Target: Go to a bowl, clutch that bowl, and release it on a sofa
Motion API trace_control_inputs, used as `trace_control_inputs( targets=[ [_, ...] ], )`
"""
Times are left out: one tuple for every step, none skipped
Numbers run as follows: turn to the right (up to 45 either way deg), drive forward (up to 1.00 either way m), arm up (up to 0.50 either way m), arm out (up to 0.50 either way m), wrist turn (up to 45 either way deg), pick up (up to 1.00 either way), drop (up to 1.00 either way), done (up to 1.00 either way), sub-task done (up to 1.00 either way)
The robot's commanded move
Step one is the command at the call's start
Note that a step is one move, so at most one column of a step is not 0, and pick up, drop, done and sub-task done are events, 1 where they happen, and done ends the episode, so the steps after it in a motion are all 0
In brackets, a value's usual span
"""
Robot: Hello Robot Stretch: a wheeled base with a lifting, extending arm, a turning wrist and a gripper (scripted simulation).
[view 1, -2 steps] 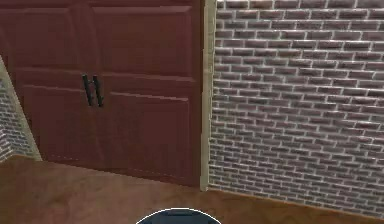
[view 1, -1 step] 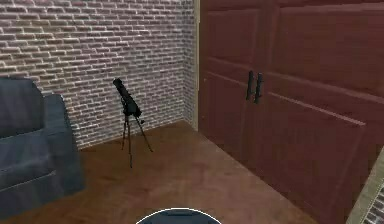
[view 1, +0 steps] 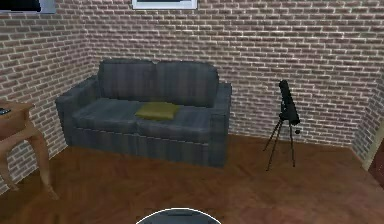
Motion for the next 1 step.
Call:
trace_control_inputs(
  targets=[
    [-24.0, 0.00, 0.00, 0.00, 0.0, 0.00, 0.00, 0.00, 0.00]
  ],
)
